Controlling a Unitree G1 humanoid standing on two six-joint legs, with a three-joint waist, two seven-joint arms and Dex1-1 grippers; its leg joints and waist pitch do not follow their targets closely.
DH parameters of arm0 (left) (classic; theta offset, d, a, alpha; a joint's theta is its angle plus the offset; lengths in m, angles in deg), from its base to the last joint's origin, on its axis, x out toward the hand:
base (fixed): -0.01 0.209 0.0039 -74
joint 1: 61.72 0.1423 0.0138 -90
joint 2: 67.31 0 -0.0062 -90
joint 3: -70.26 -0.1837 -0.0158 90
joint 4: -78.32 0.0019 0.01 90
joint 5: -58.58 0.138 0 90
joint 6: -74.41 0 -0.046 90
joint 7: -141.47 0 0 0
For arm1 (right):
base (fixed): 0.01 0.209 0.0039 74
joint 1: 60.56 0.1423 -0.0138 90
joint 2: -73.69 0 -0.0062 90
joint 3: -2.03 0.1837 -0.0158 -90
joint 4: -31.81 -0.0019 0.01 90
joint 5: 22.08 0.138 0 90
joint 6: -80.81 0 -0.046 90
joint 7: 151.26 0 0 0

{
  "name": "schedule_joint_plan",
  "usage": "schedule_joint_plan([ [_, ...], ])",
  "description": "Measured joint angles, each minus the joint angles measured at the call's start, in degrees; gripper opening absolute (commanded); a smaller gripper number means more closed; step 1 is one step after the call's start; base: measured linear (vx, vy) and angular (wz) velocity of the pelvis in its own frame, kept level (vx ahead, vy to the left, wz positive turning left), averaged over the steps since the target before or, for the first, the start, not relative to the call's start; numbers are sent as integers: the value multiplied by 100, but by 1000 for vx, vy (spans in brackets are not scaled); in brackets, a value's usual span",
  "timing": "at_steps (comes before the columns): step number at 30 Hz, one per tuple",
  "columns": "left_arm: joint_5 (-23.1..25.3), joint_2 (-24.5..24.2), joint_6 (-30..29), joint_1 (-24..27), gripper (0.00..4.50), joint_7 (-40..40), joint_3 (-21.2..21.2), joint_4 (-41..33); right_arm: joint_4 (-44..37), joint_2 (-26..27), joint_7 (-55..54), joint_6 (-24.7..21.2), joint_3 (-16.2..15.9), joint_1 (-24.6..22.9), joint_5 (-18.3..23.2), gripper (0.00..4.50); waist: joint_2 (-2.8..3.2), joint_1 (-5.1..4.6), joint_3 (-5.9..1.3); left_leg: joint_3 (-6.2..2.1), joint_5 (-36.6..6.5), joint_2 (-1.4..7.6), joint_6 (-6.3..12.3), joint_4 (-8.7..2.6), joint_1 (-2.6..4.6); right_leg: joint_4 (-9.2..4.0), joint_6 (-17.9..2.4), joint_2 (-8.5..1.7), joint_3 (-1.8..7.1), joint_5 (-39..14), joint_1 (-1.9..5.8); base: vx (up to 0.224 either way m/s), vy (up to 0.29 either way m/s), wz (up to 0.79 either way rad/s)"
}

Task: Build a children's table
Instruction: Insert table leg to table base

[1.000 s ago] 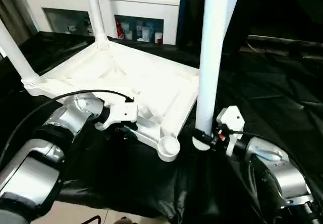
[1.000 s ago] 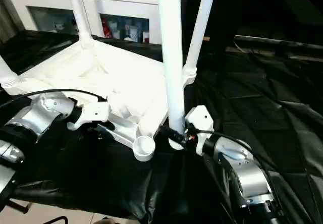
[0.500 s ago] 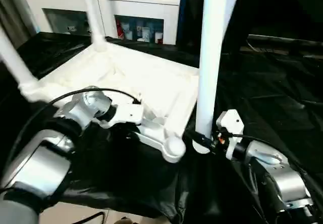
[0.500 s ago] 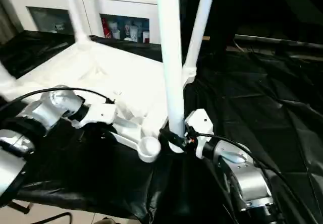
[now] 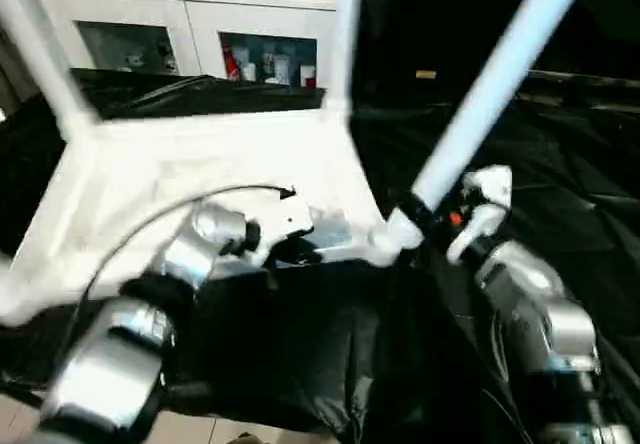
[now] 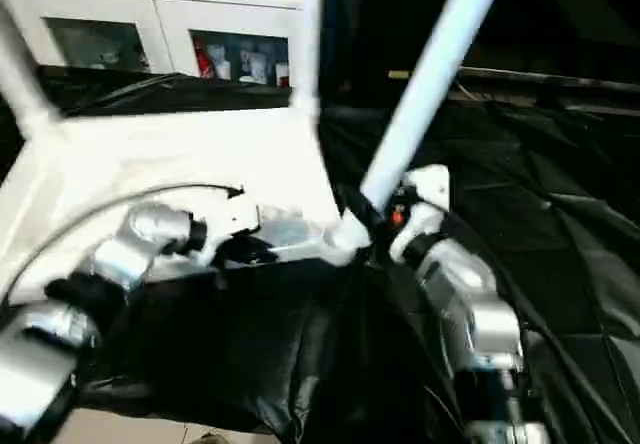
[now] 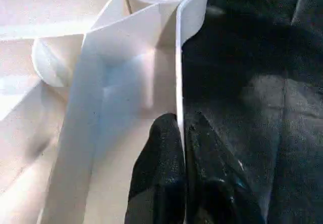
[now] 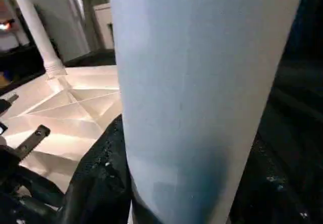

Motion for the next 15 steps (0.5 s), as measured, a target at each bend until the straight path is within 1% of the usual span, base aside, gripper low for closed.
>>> schedule_joint_plan([
  [3,11,18,-11,24,0,47,-9,-63,220,-59,140,-50,-188,129,-77,191,-4,6,2,15,-2,-2,-3,-1,-1,-3,0,-9,2,1,0,0,0,0],
  [7,36,2,-29,238,0,147,52,-427,806,-200,334,-83,-429,526,-370,191,-19,-11,11,28,-1,-6,3,-4,-7,-6,2,-16,8,3,-8,0,0,0],
  [9,32,2,-39,276,0,147,71,-511,960,-196,349,-80,-537,679,-494,191,-26,-2,14,30,5,-5,12,-9,-12,-7,3,-16,8,3,-17,0,0,0],
  [10,30,1,-47,286,0,145,71,-544,994,-188,349,-71,-570,717,-531,191,-27,0,14,35,6,-5,14,-12,-19,-7,3,-16,10,3,-26,0,0,0],
  [13,-52,-12,-133,335,0,82,111,-653,1333,-149,292,34,-565,967,-590,191,-52,-13,19,57,7,-4,15,-19,-28,-1,4,-16,24,4,-51,0,0,0],
  [15,-60,-35,-158,361,0,53,128,-701,1447,-149,305,45,-553,1050,-598,191,-70,-23,14,69,7,-2,15,-25,-29,-1,5,-15,32,4,-61,0,0,0],
])
